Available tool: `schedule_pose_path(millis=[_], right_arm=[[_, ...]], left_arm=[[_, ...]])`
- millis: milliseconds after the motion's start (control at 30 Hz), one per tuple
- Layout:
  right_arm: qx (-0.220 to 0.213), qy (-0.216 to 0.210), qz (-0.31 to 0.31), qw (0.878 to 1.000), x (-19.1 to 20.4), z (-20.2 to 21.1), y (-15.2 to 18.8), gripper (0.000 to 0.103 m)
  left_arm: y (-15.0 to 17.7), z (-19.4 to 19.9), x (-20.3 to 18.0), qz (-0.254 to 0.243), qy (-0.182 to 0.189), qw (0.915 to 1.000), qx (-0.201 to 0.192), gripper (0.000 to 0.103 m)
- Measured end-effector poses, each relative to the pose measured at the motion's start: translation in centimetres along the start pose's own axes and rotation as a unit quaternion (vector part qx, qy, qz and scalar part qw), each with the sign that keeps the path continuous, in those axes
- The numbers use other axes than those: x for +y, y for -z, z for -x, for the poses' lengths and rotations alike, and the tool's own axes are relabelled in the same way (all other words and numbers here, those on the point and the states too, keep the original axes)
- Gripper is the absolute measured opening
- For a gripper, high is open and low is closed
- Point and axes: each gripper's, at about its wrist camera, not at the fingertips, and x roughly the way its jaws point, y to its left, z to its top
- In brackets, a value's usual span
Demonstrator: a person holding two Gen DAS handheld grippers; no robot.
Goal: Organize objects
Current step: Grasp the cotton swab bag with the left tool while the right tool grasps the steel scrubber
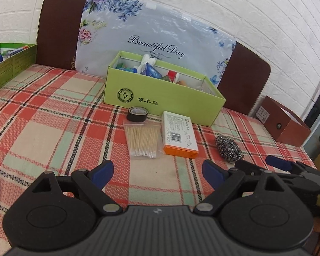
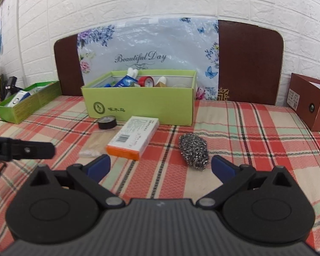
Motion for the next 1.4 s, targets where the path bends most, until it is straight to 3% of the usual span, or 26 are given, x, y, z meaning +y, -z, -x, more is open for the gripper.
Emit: schedule_pose_path(millis=[467,500,567,600,833,1033,1133,1200,1233,1300,1333,1400], right_arm=[[0.029,0.036,-0.018,0.999,-3.2,-7.1,-0.4,0.081],[0.031,0.034,-0.019,0.999,-3.3,-7.4,-0.4,0.076],[0.037,0.031,-0.019,0.999,-3.4,-8.0,-0.4,0.052],[0.043,0.033,-0.02,0.998,-3.4,-8.2,-0.4,0.029],[0.041,0.006,-0.038,0.998,-3.0,-5.3,0.8,0.026],[0.046,-0.029,-0.044,0.998,-1.7,-2.1,2.6,0.026],[0.05,-0.026,-0.039,0.998,-1.2,-1.4,2.9,0.026],[0.049,-0.021,-0.034,0.998,-1.0,-1.1,2.8,0.026],[0.048,-0.02,-0.035,0.998,-1.0,-1.0,2.8,0.026],[0.048,-0.021,-0.036,0.998,-1.0,-0.7,2.6,0.026],[0.046,-0.02,-0.034,0.998,-1.0,-0.5,2.6,0.026],[0.047,-0.022,-0.031,0.998,-0.9,-0.3,2.6,0.026]], left_arm=[[0.0,-3.3,1.9,0.022,-0.009,0.9993,0.028,0.091],[-0.1,-3.4,1.9,0.023,-0.009,0.9992,0.03,0.091],[-0.1,-3.7,1.8,0.025,-0.005,0.9991,0.033,0.091],[-0.2,-3.8,1.8,0.025,-0.002,0.9991,0.034,0.091],[-1.0,-5.8,1.8,0.017,0.002,0.9994,0.029,0.09],[-2.5,-10.0,3.0,0.052,-0.004,0.9976,0.045,0.079],[-2.9,-11.5,2.1,0.026,0.007,0.9985,0.047,0.079],[-3.0,-12.3,1.7,0.02,0.002,0.9987,0.046,0.073],[-3.2,-12.5,1.7,0.022,-0.002,0.9988,0.044,0.064],[-3.5,-12.7,2.0,0.03,0.004,0.9983,0.051,0.036],[-3.6,-12.9,2.2,0.033,0.001,0.9974,0.064,0.015],[-3.3,-12.6,2.4,0.031,0.004,0.9975,0.064,0.015]])
